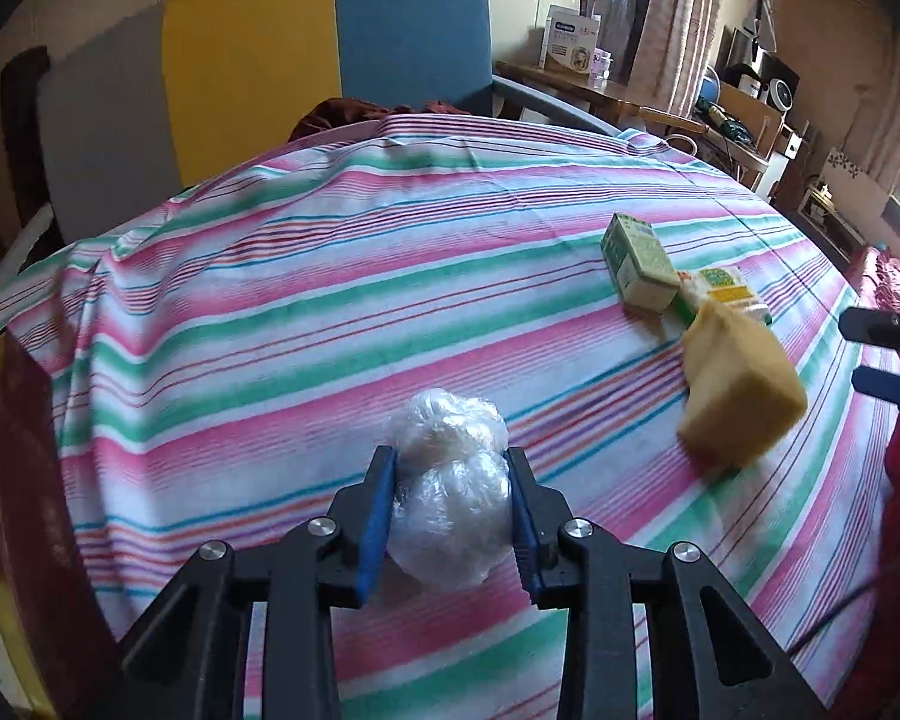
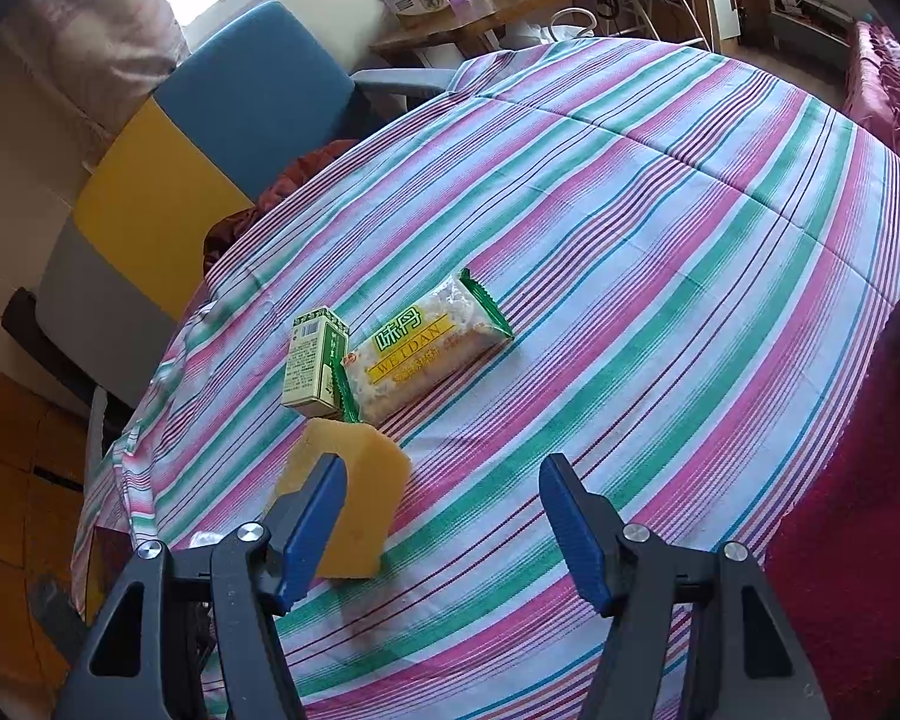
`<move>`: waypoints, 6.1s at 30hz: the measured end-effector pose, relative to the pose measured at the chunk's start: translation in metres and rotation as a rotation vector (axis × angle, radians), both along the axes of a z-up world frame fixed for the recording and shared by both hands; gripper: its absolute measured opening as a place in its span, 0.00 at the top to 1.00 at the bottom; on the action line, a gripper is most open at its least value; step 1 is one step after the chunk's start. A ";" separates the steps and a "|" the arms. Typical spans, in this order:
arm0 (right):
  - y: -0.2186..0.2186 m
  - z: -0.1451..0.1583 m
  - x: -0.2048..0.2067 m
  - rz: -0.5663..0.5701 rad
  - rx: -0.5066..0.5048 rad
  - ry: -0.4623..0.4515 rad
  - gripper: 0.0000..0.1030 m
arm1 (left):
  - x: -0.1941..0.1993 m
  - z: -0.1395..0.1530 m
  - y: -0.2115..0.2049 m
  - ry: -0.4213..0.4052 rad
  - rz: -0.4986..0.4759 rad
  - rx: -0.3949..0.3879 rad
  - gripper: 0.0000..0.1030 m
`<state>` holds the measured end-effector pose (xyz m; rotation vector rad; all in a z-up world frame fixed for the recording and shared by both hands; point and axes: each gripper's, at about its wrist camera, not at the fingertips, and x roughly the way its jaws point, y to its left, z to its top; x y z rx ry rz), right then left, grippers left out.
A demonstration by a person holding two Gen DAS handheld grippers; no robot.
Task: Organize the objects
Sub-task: 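Grasp the white plastic bag with left gripper while right gripper grasps the yellow sponge, then carry the plastic bag over the tray and open the left gripper, then lower the yellow sponge into the tray and open the right gripper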
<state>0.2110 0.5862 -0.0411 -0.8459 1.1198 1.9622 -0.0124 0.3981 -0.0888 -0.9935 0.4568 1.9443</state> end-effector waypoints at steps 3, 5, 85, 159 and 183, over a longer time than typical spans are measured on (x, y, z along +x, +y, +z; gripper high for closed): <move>-0.002 -0.001 -0.004 0.014 -0.001 -0.018 0.34 | 0.007 -0.008 -0.016 0.006 0.004 -0.006 0.67; -0.004 -0.003 -0.008 0.033 -0.003 -0.034 0.34 | 0.015 -0.010 -0.017 0.055 -0.011 -0.006 0.68; -0.048 -0.045 -0.144 0.409 0.254 -0.435 0.45 | -0.066 0.070 -0.323 -0.034 0.619 0.159 0.68; -0.334 -0.008 -0.327 1.183 0.387 -0.236 0.36 | -0.068 0.072 -0.353 0.067 0.726 0.097 0.33; -0.222 0.020 -0.207 0.931 0.372 -0.166 0.21 | -0.046 0.081 -0.322 0.109 0.631 0.077 0.31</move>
